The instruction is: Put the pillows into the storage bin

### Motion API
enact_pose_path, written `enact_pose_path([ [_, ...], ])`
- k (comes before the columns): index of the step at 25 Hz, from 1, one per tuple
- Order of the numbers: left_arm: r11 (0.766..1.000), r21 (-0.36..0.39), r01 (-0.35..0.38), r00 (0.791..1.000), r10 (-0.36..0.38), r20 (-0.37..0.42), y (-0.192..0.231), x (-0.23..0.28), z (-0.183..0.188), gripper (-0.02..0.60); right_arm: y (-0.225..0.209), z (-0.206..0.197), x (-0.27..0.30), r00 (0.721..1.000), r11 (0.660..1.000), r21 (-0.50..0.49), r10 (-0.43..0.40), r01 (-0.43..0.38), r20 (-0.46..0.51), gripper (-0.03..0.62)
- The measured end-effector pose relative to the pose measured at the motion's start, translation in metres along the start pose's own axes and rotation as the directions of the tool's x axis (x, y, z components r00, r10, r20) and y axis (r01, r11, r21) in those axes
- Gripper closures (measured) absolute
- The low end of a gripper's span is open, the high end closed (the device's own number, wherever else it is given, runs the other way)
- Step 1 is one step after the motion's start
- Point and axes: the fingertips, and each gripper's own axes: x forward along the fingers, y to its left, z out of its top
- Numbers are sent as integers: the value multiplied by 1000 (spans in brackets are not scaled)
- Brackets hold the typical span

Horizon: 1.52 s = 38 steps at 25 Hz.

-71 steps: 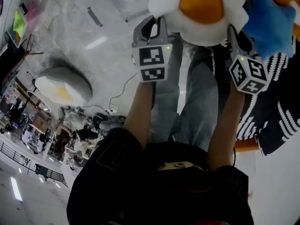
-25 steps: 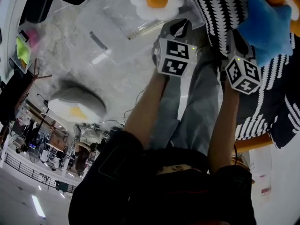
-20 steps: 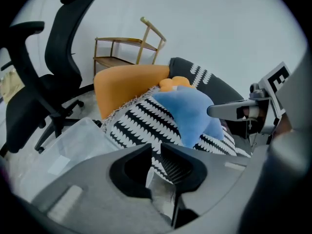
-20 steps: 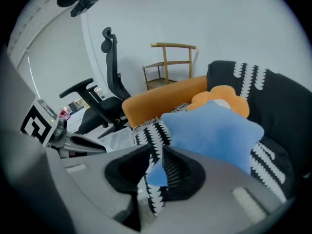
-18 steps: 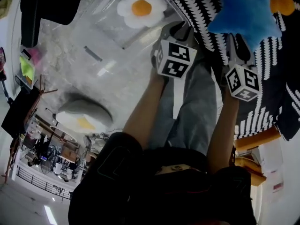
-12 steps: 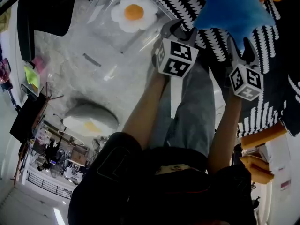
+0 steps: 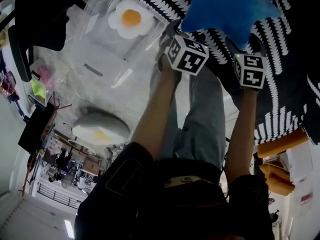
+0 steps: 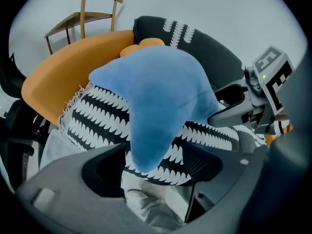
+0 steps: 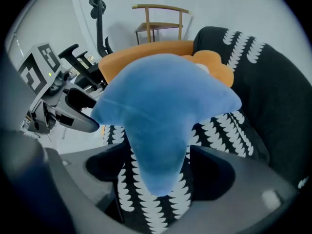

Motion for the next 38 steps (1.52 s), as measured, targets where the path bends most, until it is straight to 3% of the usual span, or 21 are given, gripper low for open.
enact_pose_path([
  [4, 999, 12, -32, 999, 32, -25, 5, 21, 6, 216, -3, -5, 28, 997, 997, -40, 62, -63, -35, 145],
  [9, 994, 111, 23, 992, -9, -124, -4, 50, 6, 216, -3, -12, 46, 987, 988, -57, 138, -143, -87, 144],
  [12, 995, 101, 23, 984, -5, -180, -4, 63, -4, 218, 3, -17, 54, 974, 978, -53, 197, -204, -116, 145],
  [15, 996, 90, -4, 987, 18, -160, -3, 66, -2, 252, 5, -16, 56, 966, 972, -45, 223, -230, -128, 188],
  [19, 999, 2, -33, 987, 32, -156, -12, 60, 2, 315, 4, -10, 44, 963, 967, -45, 244, -251, -117, 281],
  [23, 996, -83, -31, 994, 22, -111, -21, 47, 4, 360, 1, 2, 30, 974, 968, -129, 202, -214, -98, 333],
  [26, 992, -129, -17, 997, 7, -81, -27, 31, -5, 365, 10, 6, 19, 974, 960, -176, 203, -218, -99, 342],
  [31, 979, -195, -54, 998, 45, -48, -21, 1, -31, 365, 41, 8, 9, 970, 947, -217, 221, -239, -103, 344],
  [38, 963, -256, -81, 996, 69, -55, 14, -45, -80, 360, 117, 23, -4, 959, 917, -285, 258, -281, -116, 344],
])
